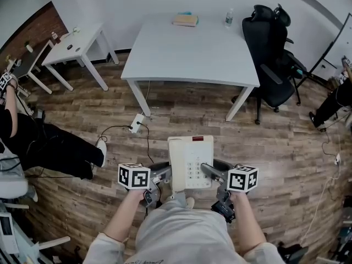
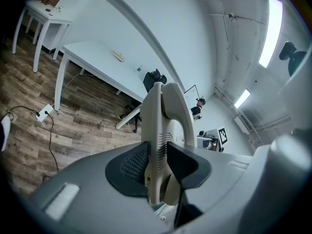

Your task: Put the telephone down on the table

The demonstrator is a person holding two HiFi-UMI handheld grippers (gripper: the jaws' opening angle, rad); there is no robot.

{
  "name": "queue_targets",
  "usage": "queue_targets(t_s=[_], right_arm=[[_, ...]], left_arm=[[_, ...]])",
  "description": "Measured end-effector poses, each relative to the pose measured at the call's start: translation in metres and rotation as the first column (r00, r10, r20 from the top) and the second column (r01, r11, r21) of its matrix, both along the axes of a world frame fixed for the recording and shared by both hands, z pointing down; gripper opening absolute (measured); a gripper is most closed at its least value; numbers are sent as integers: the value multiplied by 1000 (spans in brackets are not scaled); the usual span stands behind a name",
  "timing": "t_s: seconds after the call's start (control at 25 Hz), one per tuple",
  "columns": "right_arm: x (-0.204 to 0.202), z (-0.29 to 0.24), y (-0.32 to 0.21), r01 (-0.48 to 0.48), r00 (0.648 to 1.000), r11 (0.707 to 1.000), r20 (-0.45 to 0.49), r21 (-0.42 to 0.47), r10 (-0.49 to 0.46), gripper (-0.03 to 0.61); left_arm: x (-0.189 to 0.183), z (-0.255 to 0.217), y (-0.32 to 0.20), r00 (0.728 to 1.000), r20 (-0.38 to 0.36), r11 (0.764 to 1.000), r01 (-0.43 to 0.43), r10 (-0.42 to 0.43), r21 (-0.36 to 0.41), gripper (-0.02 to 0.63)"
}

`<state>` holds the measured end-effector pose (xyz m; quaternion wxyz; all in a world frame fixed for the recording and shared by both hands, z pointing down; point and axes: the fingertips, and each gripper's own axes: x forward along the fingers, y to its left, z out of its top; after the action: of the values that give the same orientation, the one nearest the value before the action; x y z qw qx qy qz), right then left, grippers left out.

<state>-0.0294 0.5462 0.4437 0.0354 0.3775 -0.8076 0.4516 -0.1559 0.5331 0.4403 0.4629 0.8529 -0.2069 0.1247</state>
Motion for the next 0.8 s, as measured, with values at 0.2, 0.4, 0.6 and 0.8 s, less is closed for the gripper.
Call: queue_targets(t_s=[0.2,0.4,0.6,0.8], right_arm=[[7,-1,-1,-2,1000,1000,-2,7,2,225],[17,-3,-1,-14,1000,1000,-9,14,14,227],[32,-4,-7,-14,1000,1000,-19,18,14,227],[39,-4,-24,-26,999,1000,-21,18,26,227]], left_arm=[[7,0,-2,1000,4,1000,-6,6,5,135],[17,0,-1,1000,-5,1000,-11,11,-4,135],[33,-1,-8,1000,0,1000,-21,21,0,135],[41,0,-26,999,-7,999,-39,39,-3,135]])
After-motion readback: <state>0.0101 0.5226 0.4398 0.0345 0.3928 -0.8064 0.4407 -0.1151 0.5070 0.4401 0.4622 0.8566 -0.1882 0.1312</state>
